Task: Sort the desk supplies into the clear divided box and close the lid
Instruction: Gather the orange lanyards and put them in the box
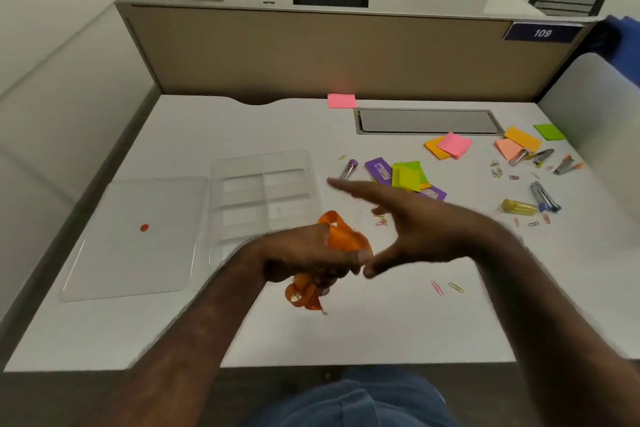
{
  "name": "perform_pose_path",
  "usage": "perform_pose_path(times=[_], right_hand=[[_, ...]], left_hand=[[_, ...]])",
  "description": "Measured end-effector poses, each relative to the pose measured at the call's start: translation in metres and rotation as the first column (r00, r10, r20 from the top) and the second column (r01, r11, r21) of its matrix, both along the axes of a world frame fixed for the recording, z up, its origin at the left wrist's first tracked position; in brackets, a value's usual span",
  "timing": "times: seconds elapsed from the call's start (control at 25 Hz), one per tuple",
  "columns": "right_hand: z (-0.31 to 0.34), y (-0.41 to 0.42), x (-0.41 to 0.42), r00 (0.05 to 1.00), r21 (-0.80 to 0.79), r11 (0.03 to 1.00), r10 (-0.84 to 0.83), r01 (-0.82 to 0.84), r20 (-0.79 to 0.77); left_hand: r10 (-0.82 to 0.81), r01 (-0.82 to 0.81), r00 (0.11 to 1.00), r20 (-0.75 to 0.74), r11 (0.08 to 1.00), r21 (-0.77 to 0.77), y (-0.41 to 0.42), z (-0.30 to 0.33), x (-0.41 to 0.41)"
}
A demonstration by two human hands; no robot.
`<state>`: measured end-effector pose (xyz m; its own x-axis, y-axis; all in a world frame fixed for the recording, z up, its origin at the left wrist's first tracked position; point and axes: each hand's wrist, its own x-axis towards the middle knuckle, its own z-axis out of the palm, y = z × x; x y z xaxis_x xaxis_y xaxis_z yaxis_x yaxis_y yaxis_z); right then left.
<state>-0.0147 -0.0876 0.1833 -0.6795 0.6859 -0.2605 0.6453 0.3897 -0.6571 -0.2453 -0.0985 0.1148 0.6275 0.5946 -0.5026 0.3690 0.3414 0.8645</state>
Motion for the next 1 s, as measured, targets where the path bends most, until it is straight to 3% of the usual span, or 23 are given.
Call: perform_pose_path(times=[0.12, 0.24, 0.44, 0.72, 0.88, 1.0], right_hand=[[-0.019, -0.002, -0.022, 0.983, -0.030, 0.989, 0.145, -0.142, 0.110], [-0.031, -0.006, -0.031, 0.991, 0.043, 0.995, 0.089, -0.094, 0.101], [-0.031, 0.011, -0.027, 1.000, 0.171, 0.985, -0.001, 0.002, -0.009], [-0.020, 0.031, -0.023, 0.955, 0.047, 0.992, -0.100, 0.118, -0.280], [-0.016, 0.035, -0.029, 0.818, -0.163, 0.963, -0.268, 0.214, -0.510], [-0.023, 0.037, -0.034, 0.687, -0.282, 0.911, -0.412, 0.301, -0.598]], left_hand=[[-0.157, 0.160, 0.977, -0.142, 0.987, 0.010, 0.000, 0.007, -0.009], [-0.180, 0.191, 0.968, -0.172, 0.980, 0.052, -0.003, 0.010, -0.006], [0.025, -0.010, 0.992, -0.123, 0.993, 0.117, 0.001, 0.016, -0.019], [0.353, -0.346, 0.935, 0.004, 0.914, 0.214, -0.011, 0.001, -0.004], [0.425, -0.444, 0.895, 0.132, 0.878, 0.180, -0.020, -0.003, 0.017], [0.539, -0.572, 0.799, 0.266, 0.818, 0.062, -0.025, -0.008, 0.031]])
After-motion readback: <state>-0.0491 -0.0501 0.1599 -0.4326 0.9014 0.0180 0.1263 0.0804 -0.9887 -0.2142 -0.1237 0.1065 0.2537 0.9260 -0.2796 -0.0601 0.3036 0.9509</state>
